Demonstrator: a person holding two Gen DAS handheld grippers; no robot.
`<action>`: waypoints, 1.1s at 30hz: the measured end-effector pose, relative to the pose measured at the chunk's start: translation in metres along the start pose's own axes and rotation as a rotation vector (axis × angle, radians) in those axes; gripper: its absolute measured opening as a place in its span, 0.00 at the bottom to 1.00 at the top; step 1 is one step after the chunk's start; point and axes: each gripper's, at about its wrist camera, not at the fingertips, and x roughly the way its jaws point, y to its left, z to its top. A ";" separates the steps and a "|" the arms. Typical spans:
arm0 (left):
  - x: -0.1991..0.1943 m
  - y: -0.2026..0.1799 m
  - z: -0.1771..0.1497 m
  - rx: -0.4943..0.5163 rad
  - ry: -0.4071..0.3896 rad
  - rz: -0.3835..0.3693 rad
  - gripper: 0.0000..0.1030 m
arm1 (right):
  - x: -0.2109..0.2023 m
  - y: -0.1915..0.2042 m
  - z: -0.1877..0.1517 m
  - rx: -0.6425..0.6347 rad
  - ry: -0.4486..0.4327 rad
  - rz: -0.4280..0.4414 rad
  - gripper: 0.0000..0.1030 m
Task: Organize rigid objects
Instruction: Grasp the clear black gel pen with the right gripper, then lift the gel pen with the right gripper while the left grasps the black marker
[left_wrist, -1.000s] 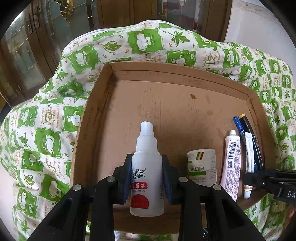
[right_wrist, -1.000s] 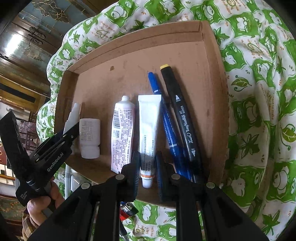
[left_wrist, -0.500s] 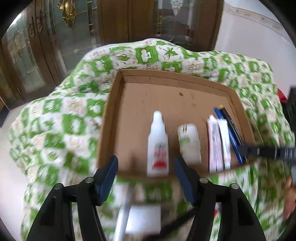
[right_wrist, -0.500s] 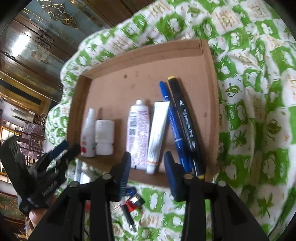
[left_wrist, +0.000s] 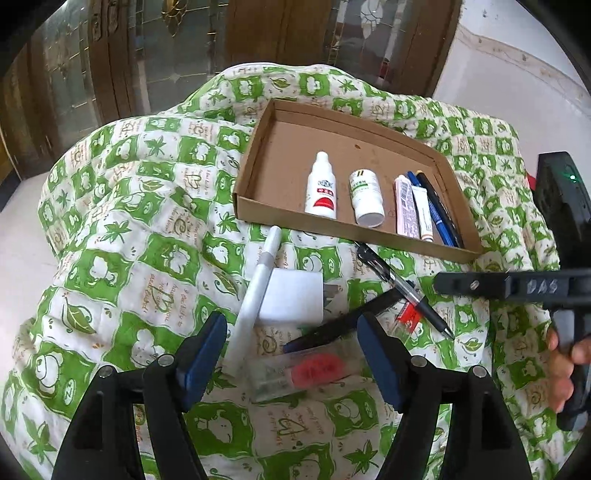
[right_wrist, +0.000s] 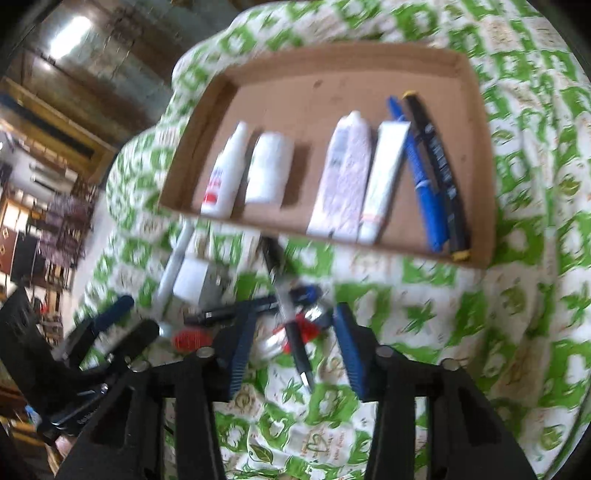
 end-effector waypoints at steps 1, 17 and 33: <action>0.000 0.000 -0.003 0.005 0.002 0.002 0.74 | 0.005 0.001 -0.001 -0.011 0.005 -0.008 0.35; 0.024 -0.037 -0.016 0.169 0.072 0.015 0.74 | 0.027 -0.007 -0.026 0.041 0.167 -0.118 0.11; 0.075 -0.095 0.006 0.571 0.130 0.111 0.48 | 0.027 -0.036 -0.058 0.190 0.246 -0.049 0.11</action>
